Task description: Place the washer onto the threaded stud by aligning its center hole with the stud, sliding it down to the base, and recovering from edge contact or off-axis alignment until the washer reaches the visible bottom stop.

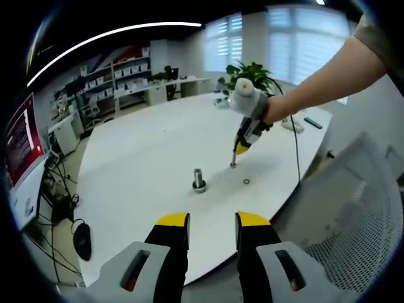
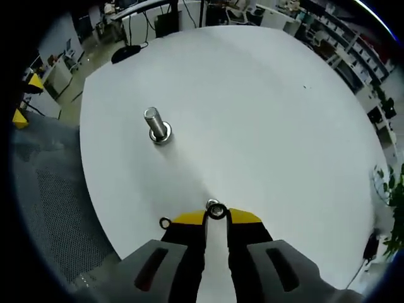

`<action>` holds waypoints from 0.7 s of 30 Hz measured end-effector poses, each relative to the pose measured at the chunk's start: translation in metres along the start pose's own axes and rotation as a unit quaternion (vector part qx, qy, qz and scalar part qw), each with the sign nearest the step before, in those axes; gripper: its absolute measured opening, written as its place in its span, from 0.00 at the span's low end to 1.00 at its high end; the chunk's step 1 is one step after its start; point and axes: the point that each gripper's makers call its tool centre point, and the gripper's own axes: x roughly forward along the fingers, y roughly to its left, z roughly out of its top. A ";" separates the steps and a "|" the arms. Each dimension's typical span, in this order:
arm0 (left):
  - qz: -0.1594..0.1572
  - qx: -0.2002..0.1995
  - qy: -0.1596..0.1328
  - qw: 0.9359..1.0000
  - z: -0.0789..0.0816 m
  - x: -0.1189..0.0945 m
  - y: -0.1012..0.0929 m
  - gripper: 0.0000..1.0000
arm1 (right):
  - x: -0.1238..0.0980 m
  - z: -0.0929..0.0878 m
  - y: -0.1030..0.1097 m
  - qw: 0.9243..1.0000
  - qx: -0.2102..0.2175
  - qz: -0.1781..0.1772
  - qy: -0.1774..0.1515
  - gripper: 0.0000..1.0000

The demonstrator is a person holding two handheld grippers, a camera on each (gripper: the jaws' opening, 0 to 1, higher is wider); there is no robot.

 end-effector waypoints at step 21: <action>-0.003 -0.001 0.008 1.000 -0.003 0.001 -0.001 0.27 | 0.037 -0.016 0.004 0.999 0.008 0.019 0.043 0.14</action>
